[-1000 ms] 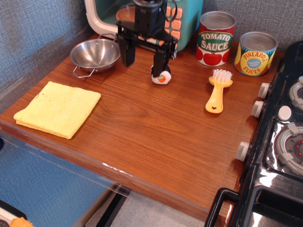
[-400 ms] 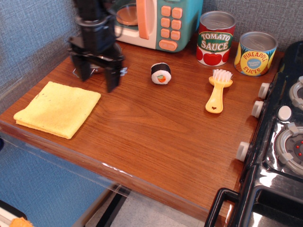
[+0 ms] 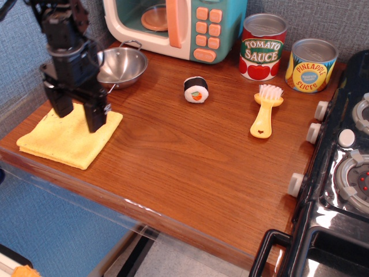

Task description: Move the yellow towel in front of the yellow brush

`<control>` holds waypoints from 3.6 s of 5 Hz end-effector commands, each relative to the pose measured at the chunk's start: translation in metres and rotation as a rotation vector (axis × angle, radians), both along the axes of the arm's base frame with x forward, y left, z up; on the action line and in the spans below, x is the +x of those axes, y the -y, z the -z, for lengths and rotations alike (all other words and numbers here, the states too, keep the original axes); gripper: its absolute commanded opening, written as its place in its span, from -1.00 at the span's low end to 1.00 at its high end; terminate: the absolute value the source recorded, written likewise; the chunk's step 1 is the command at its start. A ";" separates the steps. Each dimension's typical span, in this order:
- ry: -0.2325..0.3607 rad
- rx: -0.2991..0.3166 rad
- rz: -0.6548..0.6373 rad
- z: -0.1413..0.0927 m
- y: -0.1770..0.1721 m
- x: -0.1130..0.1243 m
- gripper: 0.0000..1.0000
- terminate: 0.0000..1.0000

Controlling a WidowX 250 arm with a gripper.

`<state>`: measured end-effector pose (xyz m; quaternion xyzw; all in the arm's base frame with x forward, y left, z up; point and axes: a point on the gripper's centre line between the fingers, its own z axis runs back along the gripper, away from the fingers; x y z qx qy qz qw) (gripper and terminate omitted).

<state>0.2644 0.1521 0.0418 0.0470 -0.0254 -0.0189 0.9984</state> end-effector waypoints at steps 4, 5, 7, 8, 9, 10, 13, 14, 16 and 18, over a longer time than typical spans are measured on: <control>0.030 -0.002 -0.025 0.013 -0.037 0.003 1.00 -1.00; 0.035 -0.014 -0.043 0.024 -0.039 0.002 1.00 -1.00; 0.000 -0.037 -0.088 0.047 -0.042 -0.019 1.00 -1.00; 0.010 -0.050 -0.038 0.041 -0.015 -0.022 1.00 -1.00; 0.014 -0.059 0.042 0.037 0.030 -0.014 1.00 -1.00; 0.007 -0.047 0.093 0.038 0.077 -0.010 1.00 -1.00; -0.018 -0.110 0.201 0.039 0.198 0.001 1.00 -1.00; -0.024 -0.121 0.169 0.033 0.208 0.003 1.00 -1.00; 0.055 -0.105 0.061 -0.010 0.180 0.022 1.00 -1.00; 0.143 -0.156 0.105 -0.083 0.181 0.012 1.00 -1.00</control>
